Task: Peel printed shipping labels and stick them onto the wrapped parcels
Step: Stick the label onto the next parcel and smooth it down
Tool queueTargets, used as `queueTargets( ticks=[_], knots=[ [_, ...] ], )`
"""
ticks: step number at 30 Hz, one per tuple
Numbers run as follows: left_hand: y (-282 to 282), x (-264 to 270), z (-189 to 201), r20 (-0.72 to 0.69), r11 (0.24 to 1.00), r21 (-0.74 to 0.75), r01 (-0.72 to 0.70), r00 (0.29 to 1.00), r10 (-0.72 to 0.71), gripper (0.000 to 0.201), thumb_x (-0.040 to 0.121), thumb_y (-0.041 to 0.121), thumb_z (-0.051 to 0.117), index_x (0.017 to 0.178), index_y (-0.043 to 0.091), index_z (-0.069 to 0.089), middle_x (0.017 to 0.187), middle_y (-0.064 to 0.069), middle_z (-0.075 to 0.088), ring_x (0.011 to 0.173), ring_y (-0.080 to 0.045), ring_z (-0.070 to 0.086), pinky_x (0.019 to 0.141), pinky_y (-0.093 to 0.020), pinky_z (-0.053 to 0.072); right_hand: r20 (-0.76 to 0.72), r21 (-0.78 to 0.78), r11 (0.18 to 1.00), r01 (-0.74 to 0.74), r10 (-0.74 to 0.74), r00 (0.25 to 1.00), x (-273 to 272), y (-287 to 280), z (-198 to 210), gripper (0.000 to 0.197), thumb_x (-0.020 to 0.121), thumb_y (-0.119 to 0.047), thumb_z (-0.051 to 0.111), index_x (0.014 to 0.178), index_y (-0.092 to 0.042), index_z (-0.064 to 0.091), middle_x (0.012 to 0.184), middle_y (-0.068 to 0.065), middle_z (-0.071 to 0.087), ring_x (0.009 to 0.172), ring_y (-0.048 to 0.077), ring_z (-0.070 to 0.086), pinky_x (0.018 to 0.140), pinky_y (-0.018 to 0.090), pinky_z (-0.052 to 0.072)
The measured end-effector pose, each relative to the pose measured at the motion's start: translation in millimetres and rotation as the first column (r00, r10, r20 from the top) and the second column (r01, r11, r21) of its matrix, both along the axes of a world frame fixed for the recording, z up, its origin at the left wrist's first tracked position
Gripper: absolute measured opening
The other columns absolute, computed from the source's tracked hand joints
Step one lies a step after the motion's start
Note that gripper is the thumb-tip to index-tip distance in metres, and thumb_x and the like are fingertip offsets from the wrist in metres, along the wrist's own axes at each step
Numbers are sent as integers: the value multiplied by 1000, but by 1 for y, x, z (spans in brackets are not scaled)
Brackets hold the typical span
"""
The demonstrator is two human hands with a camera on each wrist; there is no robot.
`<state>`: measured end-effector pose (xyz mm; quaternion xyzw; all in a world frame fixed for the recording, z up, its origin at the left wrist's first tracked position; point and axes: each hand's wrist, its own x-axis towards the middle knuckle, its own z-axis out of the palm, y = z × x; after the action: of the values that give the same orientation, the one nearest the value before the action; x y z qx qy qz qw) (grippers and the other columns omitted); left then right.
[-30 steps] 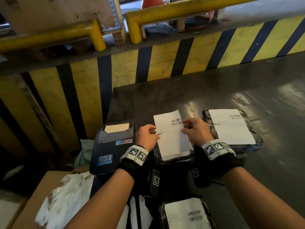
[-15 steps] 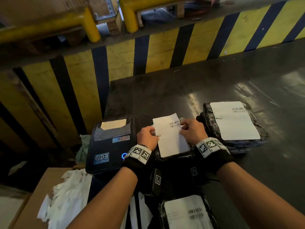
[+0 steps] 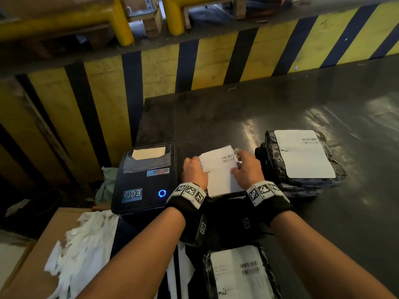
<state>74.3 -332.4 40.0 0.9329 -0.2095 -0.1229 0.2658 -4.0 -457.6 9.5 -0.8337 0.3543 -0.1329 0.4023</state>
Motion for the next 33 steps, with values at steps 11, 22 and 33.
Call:
queueTargets(
  ticks=[11,22,33],
  knots=[
    [28,-29,-3,-134,874,248,417,909,-396,45,98,18,42,142,8,35,153,-8,25,138,-26,30,111,-41,28,-322,-305,822,-480,386,865,35,17,13,44,93,-18,45,136,-15,43,150,3,35,136,24,36,110,45,32],
    [41,-31,-17,-85,838,328,436,897,-434,55,102,35,27,151,17,12,161,1,-1,148,-16,1,117,-42,13,-637,-241,833,-498,252,729,42,-19,8,51,100,-40,23,147,-23,22,158,-7,15,146,18,12,113,62,-2],
    [39,-25,-30,-28,859,283,426,899,-436,56,100,35,32,150,16,17,160,-2,8,147,-20,10,116,-42,19,-718,-191,703,-685,376,586,72,9,17,48,100,-34,28,147,-24,26,156,-7,21,145,16,16,113,63,0]
  ],
)
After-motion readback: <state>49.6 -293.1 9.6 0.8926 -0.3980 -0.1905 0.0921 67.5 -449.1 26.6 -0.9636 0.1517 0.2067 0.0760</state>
